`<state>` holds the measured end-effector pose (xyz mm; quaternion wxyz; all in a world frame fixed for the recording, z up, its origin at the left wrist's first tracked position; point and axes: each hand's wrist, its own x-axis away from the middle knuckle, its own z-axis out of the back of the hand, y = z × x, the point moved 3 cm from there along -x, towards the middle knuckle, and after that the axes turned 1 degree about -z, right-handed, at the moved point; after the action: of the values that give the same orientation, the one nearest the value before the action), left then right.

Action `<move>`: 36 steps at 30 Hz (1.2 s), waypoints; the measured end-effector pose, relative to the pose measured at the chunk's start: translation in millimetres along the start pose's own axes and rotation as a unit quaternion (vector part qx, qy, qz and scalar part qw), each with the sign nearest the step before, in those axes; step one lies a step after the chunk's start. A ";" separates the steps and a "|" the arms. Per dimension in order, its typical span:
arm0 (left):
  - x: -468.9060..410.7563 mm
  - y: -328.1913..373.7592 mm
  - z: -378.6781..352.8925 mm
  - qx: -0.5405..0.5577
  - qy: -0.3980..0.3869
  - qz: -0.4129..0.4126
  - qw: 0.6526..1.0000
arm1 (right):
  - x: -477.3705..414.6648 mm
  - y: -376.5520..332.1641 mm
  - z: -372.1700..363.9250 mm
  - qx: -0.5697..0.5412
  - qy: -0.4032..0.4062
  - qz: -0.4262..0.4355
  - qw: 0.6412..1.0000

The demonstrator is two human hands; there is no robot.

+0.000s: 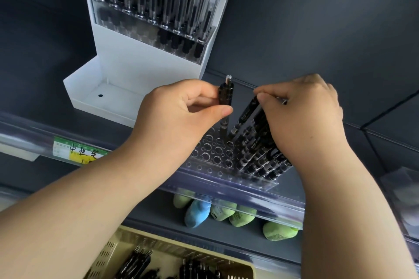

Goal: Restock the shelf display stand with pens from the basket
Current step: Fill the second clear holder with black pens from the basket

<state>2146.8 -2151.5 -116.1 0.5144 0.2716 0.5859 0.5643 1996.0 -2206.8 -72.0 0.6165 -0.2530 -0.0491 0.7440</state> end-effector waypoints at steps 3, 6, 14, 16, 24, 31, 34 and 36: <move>0.6 -0.9 -1.0 -0.006 -0.002 -0.006 1.000 | -0.5 -0.7 -2.5 -0.011 0.006 0.009 1.000; 1.4 -1.3 -3.5 0.000 0.000 -0.008 1.000 | -0.9 1.0 -2.3 -0.017 0.018 0.017 1.000; -4.2 3.5 -15.6 -0.029 -0.004 -0.035 0.999 | 1.2 3.5 4.2 -0.049 0.040 0.028 0.998; -7.4 1.0 -20.7 -0.043 -0.010 -0.027 0.999 | 2.8 3.4 4.3 -0.048 0.032 0.026 0.998; -6.4 -9.3 -45.9 -0.125 -0.066 -0.001 0.990 | 5.8 4.4 4.4 -0.052 0.036 0.035 0.997; -10.7 -16.1 -42.6 -0.180 -0.041 -0.010 0.983 | 6.7 3.2 10.6 -0.070 0.050 0.038 0.996; -12.4 -17.9 -39.8 -0.188 -0.048 -0.007 0.981 | 7.2 1.9 11.0 -0.071 0.055 0.042 0.995; -11.8 -15.7 -40.3 -0.191 -0.061 -0.019 0.979 | 6.8 1.7 10.0 -0.069 0.056 0.042 0.995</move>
<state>2118.1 -2180.8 -134.1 0.6021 0.1913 0.4395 0.6385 1989.4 -2198.4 -66.2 0.5676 -0.3379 -0.0546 0.7488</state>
